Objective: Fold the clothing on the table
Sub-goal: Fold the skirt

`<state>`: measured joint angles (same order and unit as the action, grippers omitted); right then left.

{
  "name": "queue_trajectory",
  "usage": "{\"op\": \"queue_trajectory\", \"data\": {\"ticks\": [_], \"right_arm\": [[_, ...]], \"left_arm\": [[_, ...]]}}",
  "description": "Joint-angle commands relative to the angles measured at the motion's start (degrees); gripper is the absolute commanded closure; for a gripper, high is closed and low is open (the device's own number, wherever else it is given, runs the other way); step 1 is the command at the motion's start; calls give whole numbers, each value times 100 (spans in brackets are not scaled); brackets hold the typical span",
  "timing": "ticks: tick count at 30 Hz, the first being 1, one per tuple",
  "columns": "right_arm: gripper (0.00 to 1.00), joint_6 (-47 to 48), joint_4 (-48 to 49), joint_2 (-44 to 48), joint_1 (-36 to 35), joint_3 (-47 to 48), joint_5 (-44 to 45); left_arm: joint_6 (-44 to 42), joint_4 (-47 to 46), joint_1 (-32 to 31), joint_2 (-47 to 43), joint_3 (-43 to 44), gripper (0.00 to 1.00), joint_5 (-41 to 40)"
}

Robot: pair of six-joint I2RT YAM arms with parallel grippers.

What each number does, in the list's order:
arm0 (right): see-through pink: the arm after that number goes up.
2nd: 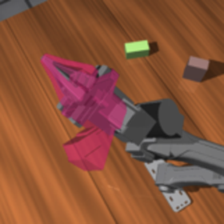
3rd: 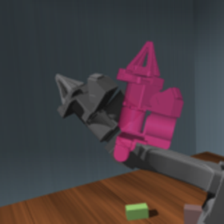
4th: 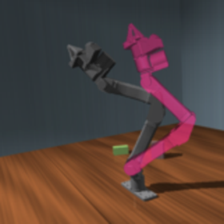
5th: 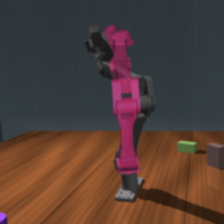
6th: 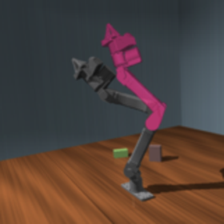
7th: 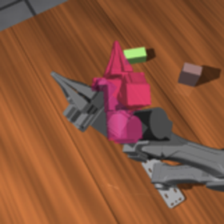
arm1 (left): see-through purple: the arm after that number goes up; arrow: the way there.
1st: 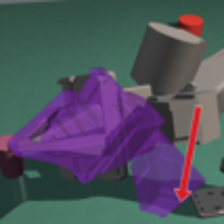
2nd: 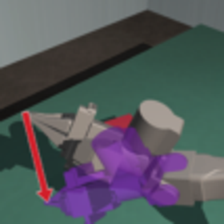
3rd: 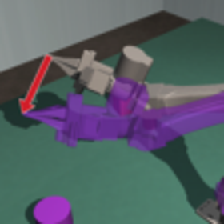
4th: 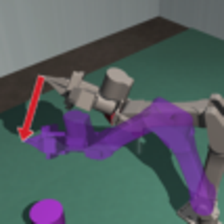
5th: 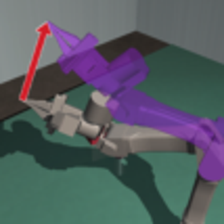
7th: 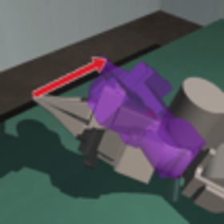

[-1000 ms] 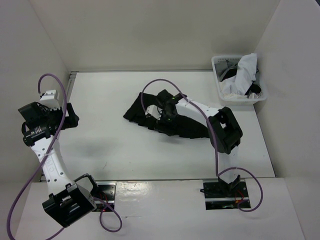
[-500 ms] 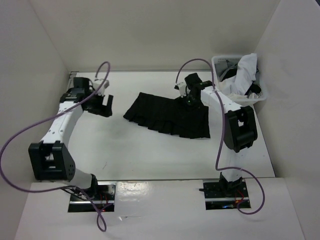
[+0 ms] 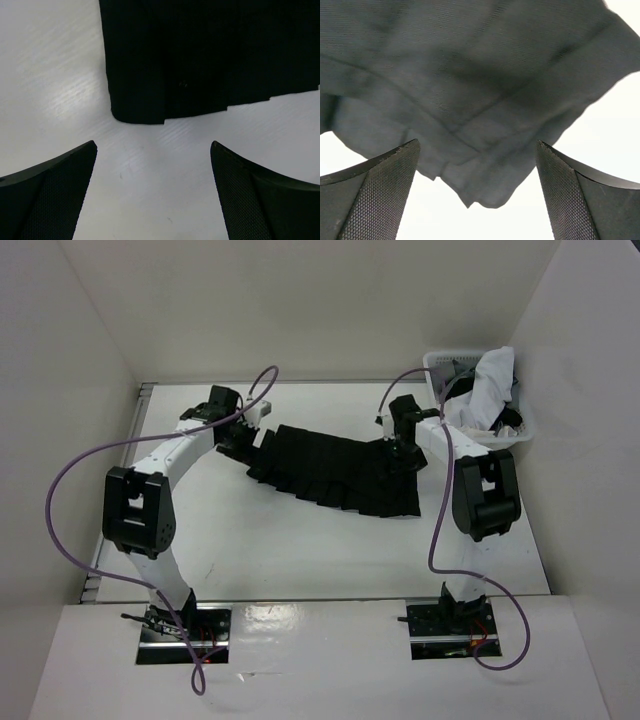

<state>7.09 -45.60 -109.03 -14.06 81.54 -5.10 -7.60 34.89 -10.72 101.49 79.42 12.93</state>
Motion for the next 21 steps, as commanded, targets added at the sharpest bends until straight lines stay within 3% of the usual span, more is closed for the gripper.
{"op": "queue_trajectory", "data": {"ticks": [1,3,8,21], "right_arm": [[2,-112,175,5,272,-120,1],[6,-112,175,5,456,-121,-60],[34,-112,175,5,642,-182,-131],[37,55,69,-162,642,-288,-377]], "left_arm": [[310,-211,-62,326,670,0,683],[381,-132,-62,598,882,1,1034],[434,-132,-229,995,1006,9,1203],[434,-185,-413,1390,830,25,1142]]}}
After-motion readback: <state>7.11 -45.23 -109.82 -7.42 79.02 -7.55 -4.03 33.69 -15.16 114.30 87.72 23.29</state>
